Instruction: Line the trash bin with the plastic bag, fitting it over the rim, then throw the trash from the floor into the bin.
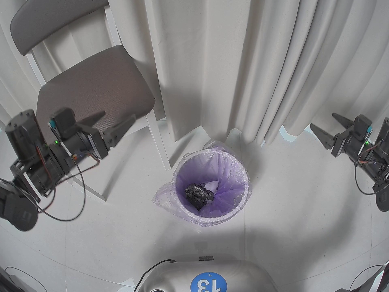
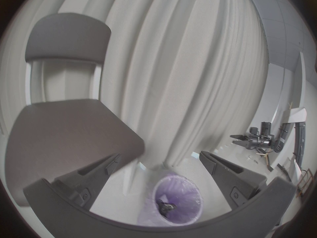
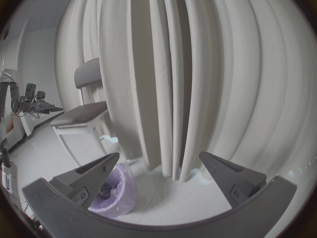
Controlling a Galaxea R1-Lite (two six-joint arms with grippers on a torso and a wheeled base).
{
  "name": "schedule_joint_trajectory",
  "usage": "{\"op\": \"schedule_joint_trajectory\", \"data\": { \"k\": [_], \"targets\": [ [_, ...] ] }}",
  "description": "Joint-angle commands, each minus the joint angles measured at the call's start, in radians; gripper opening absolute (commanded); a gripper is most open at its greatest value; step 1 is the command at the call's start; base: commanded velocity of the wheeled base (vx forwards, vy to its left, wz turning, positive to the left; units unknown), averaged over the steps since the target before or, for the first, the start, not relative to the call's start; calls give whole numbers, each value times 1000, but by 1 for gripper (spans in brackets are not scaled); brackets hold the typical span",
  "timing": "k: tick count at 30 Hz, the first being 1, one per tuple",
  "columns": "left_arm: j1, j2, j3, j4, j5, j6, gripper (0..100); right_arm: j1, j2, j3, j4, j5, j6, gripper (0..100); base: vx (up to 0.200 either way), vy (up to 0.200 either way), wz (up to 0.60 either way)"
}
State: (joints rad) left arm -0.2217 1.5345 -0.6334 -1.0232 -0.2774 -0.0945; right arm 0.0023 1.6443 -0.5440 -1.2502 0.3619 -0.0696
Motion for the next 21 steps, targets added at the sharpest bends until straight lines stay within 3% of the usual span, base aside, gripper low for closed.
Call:
{"op": "schedule_joint_trajectory", "data": {
  "k": [1, 5, 8, 10, 13, 15, 21],
  "targets": [
    [222, -134, -262, 189, -5, 5, 100, -42, -77, -186, 91, -20, 19, 100, 0, 0, 0],
    [328, -128, -462, 382, 1, 39, 100, -38, -89, -330, 238, -87, 33, 100, 0, 0, 0],
    [378, -129, -554, 479, 1, 101, 100, -21, -89, -441, 318, -130, 96, 100, 0, 0, 0],
    [384, -134, -572, 497, -3, 111, 100, -16, -89, -473, 347, -130, 114, 100, 0, 0, 0],
    [398, -154, -670, 597, -6, 119, 100, 27, -138, -625, 540, -130, 134, 100, 0, 0, 0],
    [407, -175, -693, 638, -6, 119, 100, 39, -167, -659, 592, -130, 132, 100, 0, 0, 0],
    [421, -372, -735, 868, -8, 117, 100, 73, -383, -731, 815, -120, 134, 100, 0, 0, 0]
  ]
}}
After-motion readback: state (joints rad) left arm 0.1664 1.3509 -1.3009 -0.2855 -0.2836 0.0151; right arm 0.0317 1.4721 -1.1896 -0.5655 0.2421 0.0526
